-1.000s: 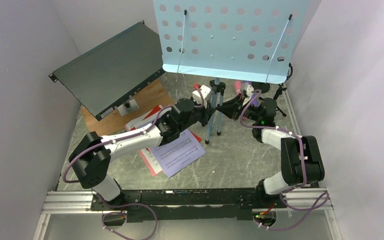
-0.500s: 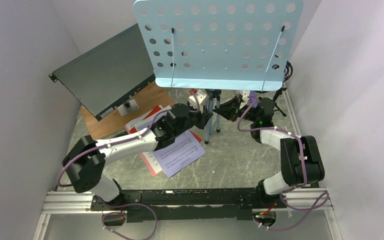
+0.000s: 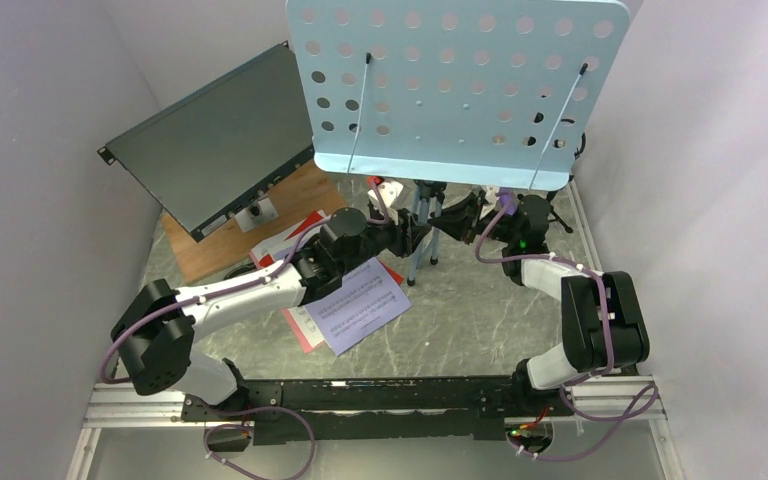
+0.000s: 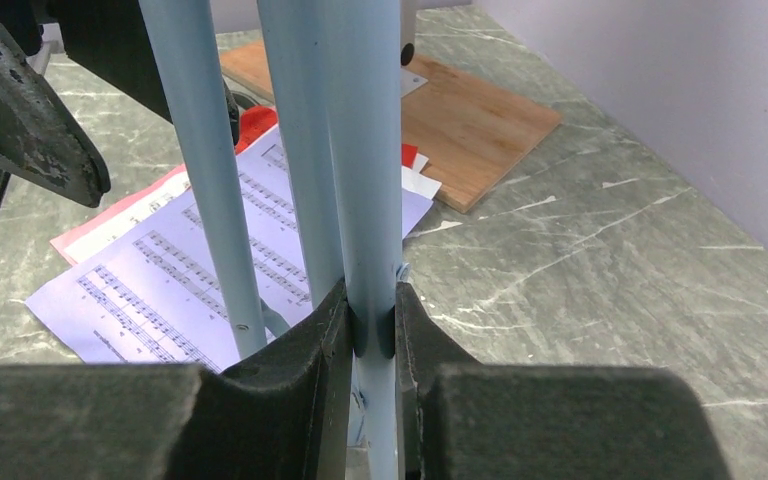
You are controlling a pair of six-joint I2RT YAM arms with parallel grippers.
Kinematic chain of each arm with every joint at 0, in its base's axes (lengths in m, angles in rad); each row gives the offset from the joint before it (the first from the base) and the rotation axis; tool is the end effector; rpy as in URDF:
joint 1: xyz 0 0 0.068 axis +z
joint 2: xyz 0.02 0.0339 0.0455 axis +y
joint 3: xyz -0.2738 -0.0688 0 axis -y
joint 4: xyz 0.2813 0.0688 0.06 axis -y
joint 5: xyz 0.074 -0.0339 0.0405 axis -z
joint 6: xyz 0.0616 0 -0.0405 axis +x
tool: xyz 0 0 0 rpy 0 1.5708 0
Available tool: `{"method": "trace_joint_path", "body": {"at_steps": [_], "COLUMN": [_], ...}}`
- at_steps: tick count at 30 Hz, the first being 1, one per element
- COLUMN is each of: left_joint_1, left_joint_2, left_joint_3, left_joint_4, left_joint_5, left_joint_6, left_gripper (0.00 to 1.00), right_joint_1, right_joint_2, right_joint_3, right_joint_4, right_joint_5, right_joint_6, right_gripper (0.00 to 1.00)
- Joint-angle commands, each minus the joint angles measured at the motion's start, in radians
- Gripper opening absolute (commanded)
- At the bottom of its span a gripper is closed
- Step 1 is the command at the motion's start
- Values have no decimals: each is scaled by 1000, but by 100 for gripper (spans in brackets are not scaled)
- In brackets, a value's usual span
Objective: Pack up the instrument practice props
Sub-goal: Close the music stand at the center of the board.
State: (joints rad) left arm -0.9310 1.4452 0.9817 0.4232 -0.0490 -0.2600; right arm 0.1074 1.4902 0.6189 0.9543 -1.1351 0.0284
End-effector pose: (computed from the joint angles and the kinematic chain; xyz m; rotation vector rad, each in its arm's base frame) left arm 0.2410 -0.3187 0.3076 0.5167 1.6023 -0.8726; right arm 0.3168 0.0903 0.2181 -0.9708 1.2895 0.9417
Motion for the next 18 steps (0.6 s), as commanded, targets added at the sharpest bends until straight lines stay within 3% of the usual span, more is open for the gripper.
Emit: {"method": "trace_joint_path", "body": {"at_steps": [1,4,11,18], "left_joint_1": [-4,-4,-4,-6], "left_joint_2": [-48,-62,-104,-133], "left_joint_3": [-3,-26,-116,-162], "left_joint_4": [95,92,140,149], "left_joint_5": [24,27,36,75], "left_joint_6": [-7,-9,-9,-13], "left_gripper": [46,50,71,76], "right_joint_1": [-6,-11,-14,-16], "right_joint_2": [-4,-1,5,9], "right_joint_3": [21,22,23,25], "right_joint_4": [-37,-28,-16,-25], "right_joint_5": [9,11,14,16], "right_joint_6": [-5,8,30,24], "right_gripper": [0,0,0,0]}}
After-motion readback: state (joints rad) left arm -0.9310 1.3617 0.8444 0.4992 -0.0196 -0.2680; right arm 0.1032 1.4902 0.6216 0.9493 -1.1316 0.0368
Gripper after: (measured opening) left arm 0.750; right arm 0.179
